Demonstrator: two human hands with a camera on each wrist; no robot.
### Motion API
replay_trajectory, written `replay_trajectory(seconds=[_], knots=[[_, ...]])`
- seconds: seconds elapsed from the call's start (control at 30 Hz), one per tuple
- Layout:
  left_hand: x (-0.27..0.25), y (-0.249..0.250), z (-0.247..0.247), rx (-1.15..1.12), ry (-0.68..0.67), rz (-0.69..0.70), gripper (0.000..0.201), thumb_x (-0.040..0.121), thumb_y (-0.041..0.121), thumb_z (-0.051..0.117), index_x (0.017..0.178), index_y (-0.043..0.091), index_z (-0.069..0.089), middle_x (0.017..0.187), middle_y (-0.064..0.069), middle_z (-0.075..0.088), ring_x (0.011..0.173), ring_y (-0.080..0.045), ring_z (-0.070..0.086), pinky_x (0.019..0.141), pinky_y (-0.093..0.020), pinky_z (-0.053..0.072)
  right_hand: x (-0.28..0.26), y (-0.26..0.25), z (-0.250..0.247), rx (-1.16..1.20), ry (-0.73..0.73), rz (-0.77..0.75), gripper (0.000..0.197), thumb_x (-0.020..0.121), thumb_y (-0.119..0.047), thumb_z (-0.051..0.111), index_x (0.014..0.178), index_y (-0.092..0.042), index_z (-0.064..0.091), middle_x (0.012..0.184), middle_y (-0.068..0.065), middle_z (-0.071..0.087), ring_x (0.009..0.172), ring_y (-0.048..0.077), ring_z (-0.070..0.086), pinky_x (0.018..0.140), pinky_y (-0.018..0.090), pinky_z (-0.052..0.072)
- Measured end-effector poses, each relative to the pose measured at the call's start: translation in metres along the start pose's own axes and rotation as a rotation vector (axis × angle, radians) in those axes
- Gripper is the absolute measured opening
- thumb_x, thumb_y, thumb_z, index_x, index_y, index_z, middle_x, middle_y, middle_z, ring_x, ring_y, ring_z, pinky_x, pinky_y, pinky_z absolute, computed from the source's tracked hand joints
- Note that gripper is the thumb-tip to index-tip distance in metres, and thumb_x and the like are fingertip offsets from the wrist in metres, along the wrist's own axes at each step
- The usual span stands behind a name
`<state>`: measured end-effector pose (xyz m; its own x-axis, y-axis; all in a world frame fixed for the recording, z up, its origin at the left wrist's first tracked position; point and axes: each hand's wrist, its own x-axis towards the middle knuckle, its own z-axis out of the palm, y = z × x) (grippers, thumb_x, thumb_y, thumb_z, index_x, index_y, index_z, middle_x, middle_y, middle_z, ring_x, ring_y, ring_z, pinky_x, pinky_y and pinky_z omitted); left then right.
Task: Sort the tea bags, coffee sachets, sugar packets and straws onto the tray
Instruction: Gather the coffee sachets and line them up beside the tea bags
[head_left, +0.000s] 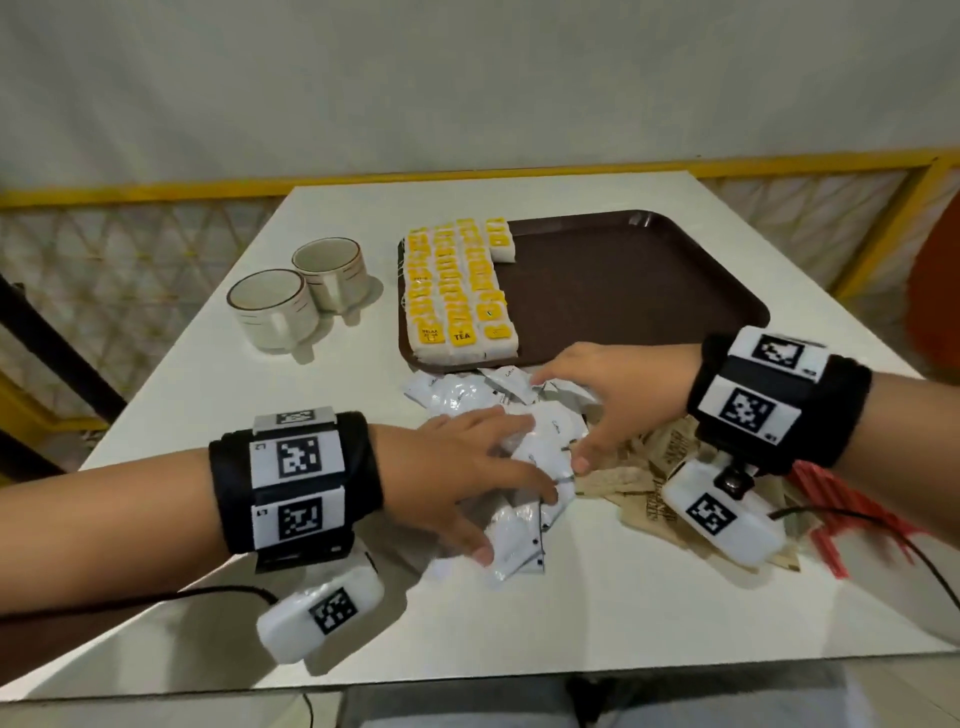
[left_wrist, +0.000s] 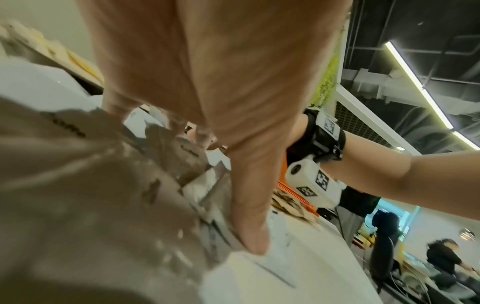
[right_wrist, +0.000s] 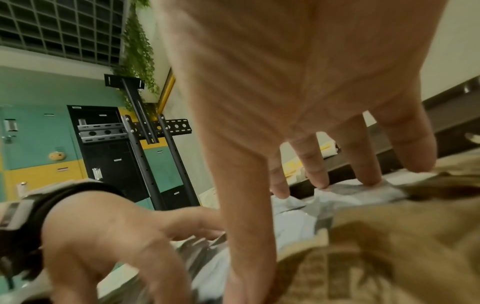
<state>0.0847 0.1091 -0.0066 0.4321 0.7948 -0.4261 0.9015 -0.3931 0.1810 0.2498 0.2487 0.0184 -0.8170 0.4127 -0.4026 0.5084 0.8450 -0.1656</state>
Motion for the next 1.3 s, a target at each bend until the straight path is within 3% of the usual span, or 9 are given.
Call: replay_trajectory(seconds=[0.17,0.47,0.63,0.7,0.77,0.83,0.97,1.1,1.3], knots=[[0.006,-0.007,-0.008,-0.051,0.078,-0.095,0.054,0.083,0.042,0.067,0.13,0.045,0.039,0.146,-0.001,0.017,0.131,-0.024,0.019,0.108,-0.045,0.029,0.007,-0.005,0.007,-0.119,-0.054,0.026,0.108,0.067,-0.057,0.077,0.151,-0.034,0.013,0.153,-0.002,0.024,0.136,0.027,0.03,0.113,0.04,0.027],[0.027,-0.022,-0.019,-0.318,0.302,-0.161,0.039,0.081,0.018,0.071,0.115,0.019,0.053,0.112,0.007,0.052,0.104,-0.015,0.051,0.088,-0.026,0.042,0.017,-0.017,0.0,-0.017,0.072,0.007,0.069,0.075,-0.026,0.079,0.134,-0.029,0.044,0.128,0.005,0.043,0.112,0.022,0.05,0.095,0.033,0.044],[0.02,-0.029,-0.029,-0.613,0.419,-0.225,0.032,0.08,0.018,0.074,0.107,0.024,0.057,0.106,0.012,0.055,0.091,-0.004,0.053,0.075,-0.015,0.044,0.014,-0.014,-0.005,0.192,0.126,-0.05,0.06,0.079,-0.023,0.076,0.132,-0.029,0.047,0.119,-0.014,0.051,0.094,0.002,0.047,0.063,-0.003,0.035],[0.015,-0.031,-0.034,-0.786,0.505,-0.202,0.029,0.08,0.014,0.074,0.103,0.02,0.058,0.101,0.003,0.06,0.076,-0.003,0.056,0.064,-0.022,0.049,0.013,-0.012,-0.004,0.324,0.163,-0.073,0.053,0.079,-0.024,0.076,0.126,-0.03,0.051,0.114,-0.016,0.056,0.097,0.002,0.052,0.068,-0.001,0.037],[0.013,-0.032,-0.035,-0.909,0.617,-0.209,0.029,0.081,0.009,0.073,0.104,0.014,0.057,0.09,-0.001,0.06,0.056,0.002,0.054,0.046,-0.016,0.044,0.012,-0.011,0.001,0.382,0.19,-0.058,0.057,0.079,-0.031,0.076,0.128,-0.029,0.049,0.119,-0.017,0.055,0.107,0.003,0.052,0.08,0.01,0.039],[0.019,-0.03,-0.033,-1.039,0.705,-0.211,0.028,0.08,0.005,0.072,0.103,0.014,0.057,0.087,0.0,0.061,0.06,0.0,0.058,0.052,-0.014,0.047,0.014,-0.011,0.009,0.429,0.227,-0.029,0.068,0.075,-0.042,0.077,0.133,-0.031,0.044,0.124,-0.021,0.05,0.114,0.002,0.048,0.094,0.021,0.039],[0.034,-0.028,-0.021,-1.205,0.842,-0.238,0.03,0.079,0.004,0.073,0.097,0.021,0.057,0.098,-0.006,0.064,0.086,-0.023,0.063,0.079,-0.042,0.054,0.018,-0.014,0.024,0.355,0.243,0.008,0.085,0.059,-0.064,0.075,0.132,-0.041,0.04,0.128,-0.011,0.051,0.123,0.015,0.04,0.102,0.043,0.041],[0.035,-0.025,-0.02,-1.375,0.899,-0.179,0.027,0.081,0.0,0.069,0.096,0.018,0.056,0.097,-0.009,0.062,0.089,-0.026,0.062,0.083,-0.044,0.052,0.019,-0.016,0.023,0.29,0.257,0.04,0.079,0.065,-0.05,0.08,0.132,-0.035,0.042,0.123,-0.006,0.049,0.119,0.021,0.038,0.098,0.043,0.041],[0.03,-0.023,-0.018,-1.542,0.958,-0.082,0.028,0.083,-0.004,0.064,0.099,0.015,0.053,0.095,-0.005,0.062,0.084,-0.02,0.063,0.07,-0.029,0.054,0.03,-0.018,0.009,0.33,0.279,-0.051,0.061,0.074,-0.026,0.08,0.128,-0.021,0.051,0.121,-0.007,0.059,0.106,0.012,0.056,0.087,0.027,0.045]])
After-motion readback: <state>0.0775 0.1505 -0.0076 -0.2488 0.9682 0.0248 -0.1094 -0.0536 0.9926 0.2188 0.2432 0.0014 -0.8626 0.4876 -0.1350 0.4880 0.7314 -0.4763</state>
